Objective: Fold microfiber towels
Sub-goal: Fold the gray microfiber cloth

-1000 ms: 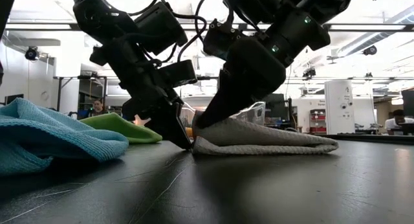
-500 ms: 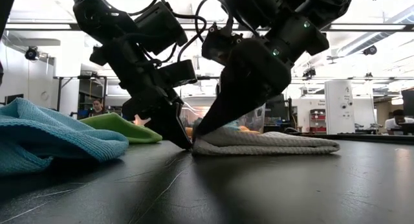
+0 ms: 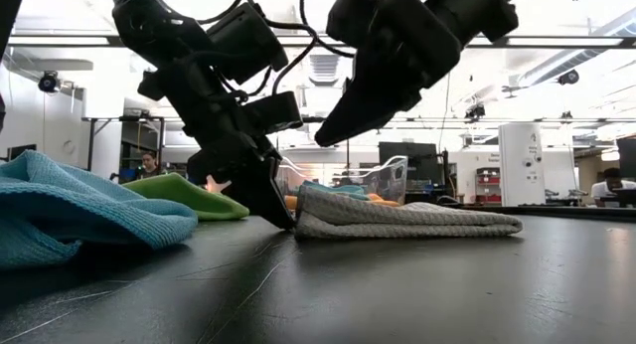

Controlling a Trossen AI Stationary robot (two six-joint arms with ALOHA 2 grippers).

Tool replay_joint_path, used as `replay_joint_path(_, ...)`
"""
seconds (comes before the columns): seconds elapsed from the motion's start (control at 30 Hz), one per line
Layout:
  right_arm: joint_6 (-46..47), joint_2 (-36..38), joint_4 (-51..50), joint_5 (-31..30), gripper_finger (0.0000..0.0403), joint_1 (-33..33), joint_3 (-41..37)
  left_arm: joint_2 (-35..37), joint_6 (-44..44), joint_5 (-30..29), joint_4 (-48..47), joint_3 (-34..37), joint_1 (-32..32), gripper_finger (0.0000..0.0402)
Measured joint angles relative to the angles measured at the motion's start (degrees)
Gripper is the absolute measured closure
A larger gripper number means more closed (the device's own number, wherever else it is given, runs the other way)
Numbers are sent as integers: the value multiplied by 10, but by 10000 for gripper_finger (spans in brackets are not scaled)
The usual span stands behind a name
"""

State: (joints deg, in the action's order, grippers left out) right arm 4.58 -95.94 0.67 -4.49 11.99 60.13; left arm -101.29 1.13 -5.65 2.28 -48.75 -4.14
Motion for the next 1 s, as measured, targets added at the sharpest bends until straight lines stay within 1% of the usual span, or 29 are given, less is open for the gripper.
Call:
replay_joint_path(0.13,-1,-15,21,0,318,0,-6,10,0,0,-7,1,0,401)
replay_joint_path(0.23,2,-39,45,1,348,0,-12,21,0,0,-5,1,0,401)
replay_joint_path(0.33,5,-66,66,12,368,0,-14,29,0,0,-3,1,0,401)
replay_joint_path(0.4,14,-81,84,30,377,-1,-15,30,0,0,-3,1,0,401)
replay_joint_path(0.5,23,-101,106,51,386,-3,-15,31,0,0,2,1,0,401)
replay_joint_path(0.6,24,-104,108,56,388,-5,-15,31,1,-8,2,1,0,401)
replay_joint_path(0.8,4,-73,97,54,388,-7,-15,32,0,-18,2,1,0,401)
replay_joint_path(0.87,-5,-57,74,42,388,-6,-15,33,0,-18,3,0,0,401)
replay_joint_path(1.0,-17,-16,2,-3,388,-6,-15,36,0,-19,3,-2,0,401)
